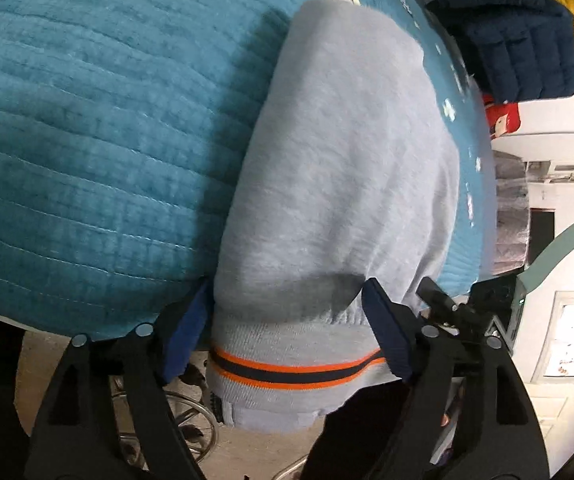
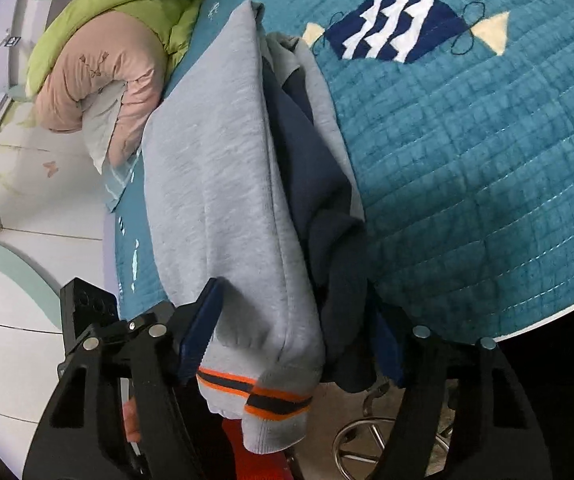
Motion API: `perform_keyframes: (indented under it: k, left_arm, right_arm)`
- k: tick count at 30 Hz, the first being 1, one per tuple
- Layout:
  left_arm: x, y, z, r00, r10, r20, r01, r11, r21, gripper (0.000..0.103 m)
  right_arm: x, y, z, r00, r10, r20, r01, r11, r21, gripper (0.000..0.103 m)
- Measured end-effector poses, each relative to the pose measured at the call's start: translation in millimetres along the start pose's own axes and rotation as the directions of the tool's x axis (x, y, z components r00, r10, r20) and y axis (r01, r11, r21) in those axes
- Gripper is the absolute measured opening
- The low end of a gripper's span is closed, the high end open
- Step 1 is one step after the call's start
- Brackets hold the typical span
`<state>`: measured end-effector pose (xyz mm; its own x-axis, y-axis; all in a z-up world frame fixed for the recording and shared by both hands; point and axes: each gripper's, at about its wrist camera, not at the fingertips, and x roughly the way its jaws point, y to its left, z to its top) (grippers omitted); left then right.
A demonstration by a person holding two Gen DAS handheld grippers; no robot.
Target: Fold large clothes
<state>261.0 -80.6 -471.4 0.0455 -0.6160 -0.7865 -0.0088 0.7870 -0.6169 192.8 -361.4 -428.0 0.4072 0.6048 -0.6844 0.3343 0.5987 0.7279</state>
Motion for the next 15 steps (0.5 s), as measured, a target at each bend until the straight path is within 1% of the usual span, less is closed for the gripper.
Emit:
perform_keyframes:
  k: [2,4,5,6,7,8,10,13,15]
  left_arm:
    - [11.3,-11.7,-0.5,0.999,0.053,-0.002,-0.053,0.996,0.074,0.087]
    - [16.6,-22.0,-0.6,0.995,0.099,0.011,-0.100,0.989,0.110,0.089]
    - [16.9,-26.1,0.4,0.994,0.106,0.018,-0.108,0.987,0.117,0.088]
    - [16.1,-30.3,0.8,0.992,0.122,0.029,-0.125,0.984,0.129,0.083]
    - [15.0,-32.7,0.2,0.990,0.139,0.035,-0.142,0.979,0.147,0.075]
    - [11.2,-38.1,-1.9,0.985,0.164,0.052,-0.171,0.968,0.182,0.069]
    - [2.4,-47.0,-4.5,0.980,0.179,0.081,-0.193,0.955,0.226,0.052]
    - [-16.7,-59.2,-4.7,0.977,0.171,0.126,-0.200,0.940,0.276,0.039]
    - [-31.1,-64.1,-2.9,0.974,0.159,0.159,-0.201,0.934,0.296,0.036]
  right_arm:
    - [7.0,-6.2,2.3,1.000,0.014,0.008,-0.014,0.999,0.039,0.067]
    - [9.4,-8.1,2.3,1.000,0.012,0.013,-0.012,0.999,0.036,0.067]
    - [9.4,-6.4,2.4,1.000,0.008,0.013,-0.009,0.999,0.031,0.064]
    - [7.7,-2.8,2.4,1.000,-0.001,0.011,0.000,1.000,0.018,0.061]
    - [6.0,0.9,2.0,1.000,-0.003,0.015,0.003,1.000,0.007,0.050]
    - [3.9,3.4,1.7,1.000,0.001,0.022,-0.001,1.000,0.000,0.038]
    - [-2.3,14.0,0.7,0.999,-0.012,0.044,0.013,0.999,-0.032,0.028]
    - [-5.6,36.6,-0.9,0.997,-0.041,0.071,0.047,0.996,-0.081,0.026]
    - [-8.2,56.7,-1.8,0.994,-0.049,0.093,0.060,0.991,-0.121,0.025]
